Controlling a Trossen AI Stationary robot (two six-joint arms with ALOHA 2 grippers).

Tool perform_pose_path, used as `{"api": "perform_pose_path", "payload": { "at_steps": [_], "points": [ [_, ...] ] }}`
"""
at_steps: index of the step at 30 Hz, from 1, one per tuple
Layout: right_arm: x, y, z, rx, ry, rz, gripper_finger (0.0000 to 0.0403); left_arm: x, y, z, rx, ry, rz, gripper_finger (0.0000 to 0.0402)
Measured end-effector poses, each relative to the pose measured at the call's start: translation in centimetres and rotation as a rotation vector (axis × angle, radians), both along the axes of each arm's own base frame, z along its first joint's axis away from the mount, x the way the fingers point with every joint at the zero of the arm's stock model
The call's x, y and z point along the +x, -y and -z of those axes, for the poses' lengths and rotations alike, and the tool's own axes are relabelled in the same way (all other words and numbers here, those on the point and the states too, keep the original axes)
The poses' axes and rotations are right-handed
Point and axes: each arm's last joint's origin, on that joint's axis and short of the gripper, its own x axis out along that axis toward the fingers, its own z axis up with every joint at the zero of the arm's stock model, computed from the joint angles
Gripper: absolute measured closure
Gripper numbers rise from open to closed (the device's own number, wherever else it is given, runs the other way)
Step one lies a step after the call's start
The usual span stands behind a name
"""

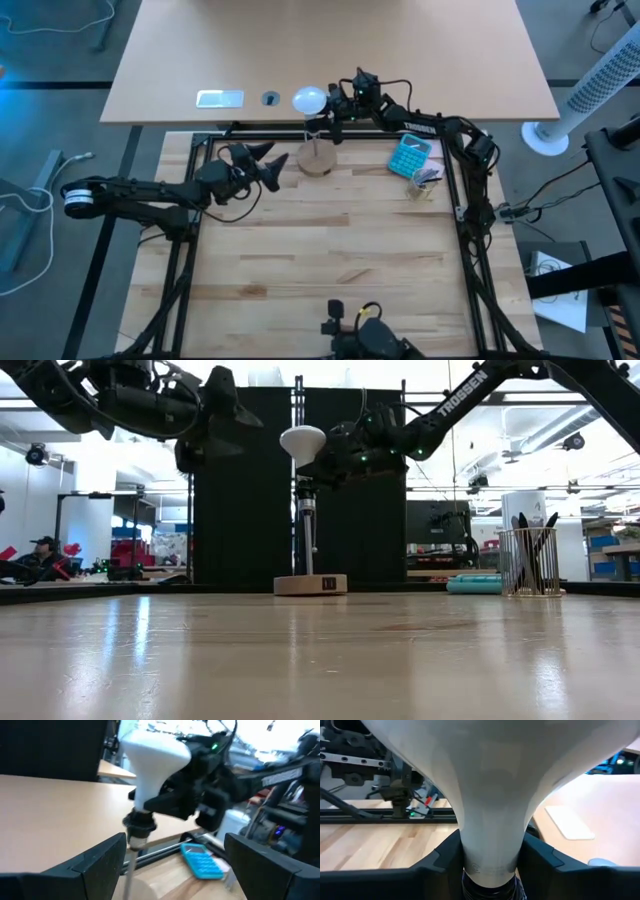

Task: Screw lightbulb
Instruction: Remove the light bulb from the table lamp

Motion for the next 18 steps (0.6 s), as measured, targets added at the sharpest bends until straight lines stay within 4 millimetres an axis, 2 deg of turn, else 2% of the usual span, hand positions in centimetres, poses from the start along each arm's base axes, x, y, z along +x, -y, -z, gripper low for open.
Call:
{"api": "perform_pose_path", "payload": {
  "at_steps": [4, 8, 12, 18],
  "points": [
    [0.0, -0.4, -0.3, -0.022, -0.016, 0.036, 0.0262, 0.3, -0.4, 0.8, 0.017, -0.064, -0.014, 0.0074],
    [0.0, -0.5, -0.2, -0.023, -0.018, 0.036, 0.0262, 1.1, -1.6, 2.3, 0.06, -0.163, 0.062, 0.0074],
    [0.1, -0.7, 0.0, -0.021, -0.02, 0.032, 0.0265, 1.7, -4.1, 4.2, 0.096, -0.23, 0.041, 0.0074],
    [0.2, -0.9, 0.1, -0.013, -0.032, 0.025, 0.0259, 1.3, -9.0, 6.0, 0.135, -0.193, 0.085, 0.0074]
  ]
}}
